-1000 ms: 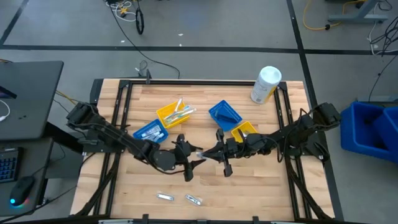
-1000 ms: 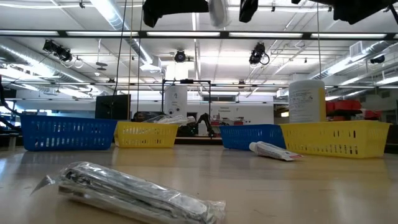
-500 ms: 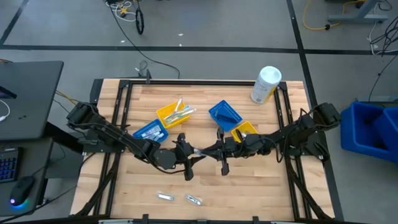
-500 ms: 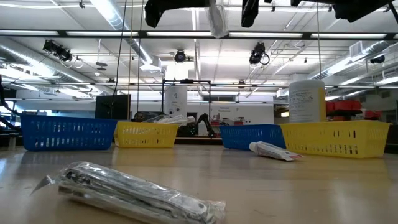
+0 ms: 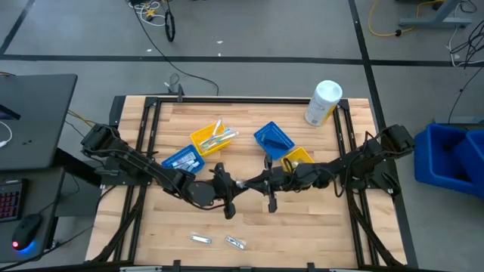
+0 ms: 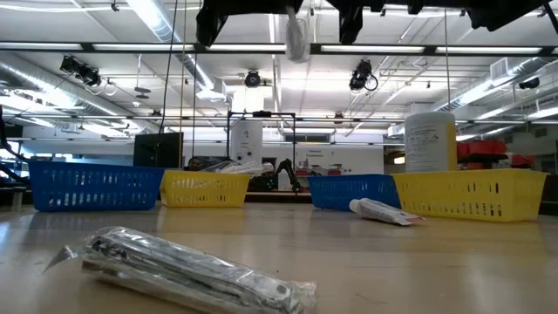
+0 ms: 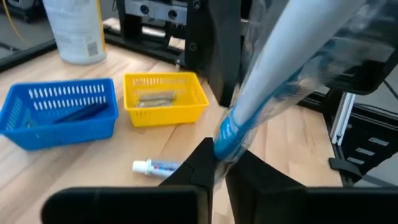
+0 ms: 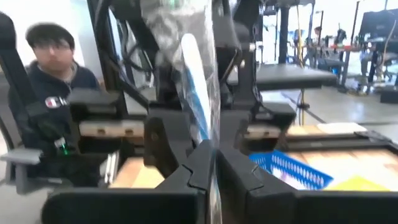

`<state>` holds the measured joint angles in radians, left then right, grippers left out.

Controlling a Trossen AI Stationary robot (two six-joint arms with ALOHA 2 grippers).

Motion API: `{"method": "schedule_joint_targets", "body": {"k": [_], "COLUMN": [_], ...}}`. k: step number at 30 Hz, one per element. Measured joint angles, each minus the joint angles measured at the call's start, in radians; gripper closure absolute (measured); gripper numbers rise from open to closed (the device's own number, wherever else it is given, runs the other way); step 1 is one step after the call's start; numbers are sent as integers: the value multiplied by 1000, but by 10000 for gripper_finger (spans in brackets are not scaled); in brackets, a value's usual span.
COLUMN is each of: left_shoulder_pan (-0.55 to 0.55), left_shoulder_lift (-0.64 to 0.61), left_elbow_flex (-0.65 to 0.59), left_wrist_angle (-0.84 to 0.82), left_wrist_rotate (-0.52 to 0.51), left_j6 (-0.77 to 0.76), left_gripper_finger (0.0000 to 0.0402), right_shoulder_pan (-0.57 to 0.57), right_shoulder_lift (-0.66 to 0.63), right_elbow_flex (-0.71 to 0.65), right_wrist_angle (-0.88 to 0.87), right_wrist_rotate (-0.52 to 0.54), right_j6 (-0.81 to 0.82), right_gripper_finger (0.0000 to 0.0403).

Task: Pick & Place Travel size toiletries
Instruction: Put the blue toothbrush into the left yellow bin

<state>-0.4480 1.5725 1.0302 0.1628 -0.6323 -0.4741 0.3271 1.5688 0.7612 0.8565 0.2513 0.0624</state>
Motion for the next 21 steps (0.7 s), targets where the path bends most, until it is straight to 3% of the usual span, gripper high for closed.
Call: {"method": "schedule_joint_targets", "body": {"k": [12, 17, 21], "left_shoulder_pan": [0, 0, 0], "left_shoulder_lift": [0, 0, 0], "left_elbow_flex": [0, 0, 0], "left_wrist_angle": [-158, -174, -182], "left_wrist_rotate": [-11, -12, -27], "left_j6": [-179, -185, -188], "left_gripper_finger": [381, 366, 378], "right_shoulder_pan": [0, 0, 1], "right_shoulder_lift": [0, -57, -130], "right_elbow_flex": [0, 0, 0], "right_wrist_angle": [-196, -374, -534], "right_wrist_rotate": [40, 62, 62], "right_j6": [0, 3, 63], "right_gripper_finger": [260, 215, 193]}}
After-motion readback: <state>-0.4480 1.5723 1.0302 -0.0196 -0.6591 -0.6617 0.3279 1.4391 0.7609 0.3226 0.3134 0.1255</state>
